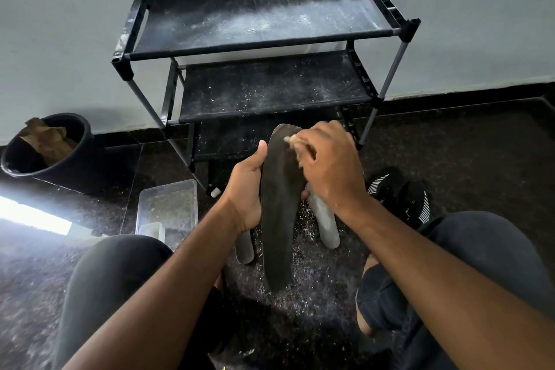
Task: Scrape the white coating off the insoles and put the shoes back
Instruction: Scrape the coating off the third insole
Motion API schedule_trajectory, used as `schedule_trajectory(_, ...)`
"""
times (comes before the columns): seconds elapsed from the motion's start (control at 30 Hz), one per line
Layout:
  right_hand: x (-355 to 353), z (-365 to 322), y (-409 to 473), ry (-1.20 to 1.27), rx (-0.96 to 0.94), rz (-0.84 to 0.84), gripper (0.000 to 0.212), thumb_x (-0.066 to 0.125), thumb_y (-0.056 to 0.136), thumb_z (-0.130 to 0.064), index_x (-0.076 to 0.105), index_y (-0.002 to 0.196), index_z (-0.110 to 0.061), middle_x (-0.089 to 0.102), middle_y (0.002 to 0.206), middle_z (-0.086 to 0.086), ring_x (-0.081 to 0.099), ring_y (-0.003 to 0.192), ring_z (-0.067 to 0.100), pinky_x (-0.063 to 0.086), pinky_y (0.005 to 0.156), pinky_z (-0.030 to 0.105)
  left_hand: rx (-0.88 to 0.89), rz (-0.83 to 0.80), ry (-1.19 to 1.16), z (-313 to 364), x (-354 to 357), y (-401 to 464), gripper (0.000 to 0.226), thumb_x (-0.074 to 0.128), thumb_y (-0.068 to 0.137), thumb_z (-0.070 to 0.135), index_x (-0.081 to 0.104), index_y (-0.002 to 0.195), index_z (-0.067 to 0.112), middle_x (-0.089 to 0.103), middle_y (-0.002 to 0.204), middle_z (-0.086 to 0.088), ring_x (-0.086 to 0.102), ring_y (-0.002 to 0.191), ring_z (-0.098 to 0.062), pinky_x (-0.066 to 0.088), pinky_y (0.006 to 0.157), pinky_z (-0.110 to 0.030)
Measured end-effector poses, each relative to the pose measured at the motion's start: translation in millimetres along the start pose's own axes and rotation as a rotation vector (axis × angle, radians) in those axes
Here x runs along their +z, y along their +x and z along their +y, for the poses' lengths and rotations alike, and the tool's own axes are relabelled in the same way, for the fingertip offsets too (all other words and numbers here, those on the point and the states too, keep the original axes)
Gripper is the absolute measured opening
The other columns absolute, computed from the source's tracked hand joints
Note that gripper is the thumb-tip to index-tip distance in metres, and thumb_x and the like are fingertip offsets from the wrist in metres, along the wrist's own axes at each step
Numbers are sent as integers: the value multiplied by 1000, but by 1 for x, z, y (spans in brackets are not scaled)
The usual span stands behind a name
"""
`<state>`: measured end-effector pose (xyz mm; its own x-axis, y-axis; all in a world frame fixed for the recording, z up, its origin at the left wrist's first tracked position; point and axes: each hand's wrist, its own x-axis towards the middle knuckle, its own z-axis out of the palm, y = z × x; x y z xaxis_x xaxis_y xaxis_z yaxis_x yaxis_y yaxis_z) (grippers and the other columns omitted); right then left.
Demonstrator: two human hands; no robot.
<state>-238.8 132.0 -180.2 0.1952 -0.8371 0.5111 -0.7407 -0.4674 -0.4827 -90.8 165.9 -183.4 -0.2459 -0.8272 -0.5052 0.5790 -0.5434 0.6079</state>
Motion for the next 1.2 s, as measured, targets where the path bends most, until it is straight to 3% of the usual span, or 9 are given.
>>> schedule_trajectory(0.1,-3,9,5,22,80,64,6,65,93,-18,70,93,-15,60,87,-6,51,88,16,47,81,42,-14,-24,-5,0,3,-1,71,30,107,60,71,123,4,73,117,-21,75,95,-32,61,81,-47)
schedule_trajectory(0.23,4,-7,-9,1,-76,-67,7,65,93,-17,72,96,-16,62,90,-4,53,88,16,46,75,40,-6,10,0,0,0,-1,66,34,107,57,67,131,4,73,119,-19,75,99,-30,64,78,-41)
schedule_trajectory(0.43,-5,9,5,-48,60,43,8,65,93,-20,72,94,-15,61,88,-5,52,89,16,46,81,40,-6,-8,8,-1,4,-1,70,32,106,60,65,133,5,72,124,-20,75,98,-32,61,82,-48)
schedule_trajectory(0.63,4,-8,-10,-34,-94,-87,8,66,91,-20,74,93,-17,61,86,-5,53,85,16,45,73,38,-1,39,15,0,-1,1,69,35,106,60,67,133,5,70,128,-21,72,108,-32,60,93,-45)
schedule_trajectory(0.8,-5,12,6,-28,74,47,8,65,92,-20,72,92,-15,60,86,-4,52,87,17,47,79,42,-21,-27,-41,0,2,0,75,32,105,63,69,130,2,69,129,-22,73,102,-34,60,84,-49)
schedule_trajectory(0.97,-3,3,-2,1,-17,44,7,66,93,-16,72,96,-13,61,89,-3,55,86,17,49,77,41,-27,-31,2,0,3,-2,70,33,106,61,64,134,5,70,128,-20,74,103,-33,62,82,-48)
schedule_trajectory(1.1,-5,11,6,43,79,107,7,66,91,-15,71,94,-11,62,87,-2,55,87,18,50,76,44,-28,-33,38,2,6,-4,75,31,105,63,61,137,2,68,129,-24,73,101,-35,62,79,-46)
schedule_trajectory(1.2,-4,3,0,45,64,44,7,65,86,-16,69,84,-10,58,78,-2,52,78,17,50,72,43,-16,-11,23,3,5,-4,71,33,105,62,62,137,5,69,129,-20,74,100,-32,63,75,-45)
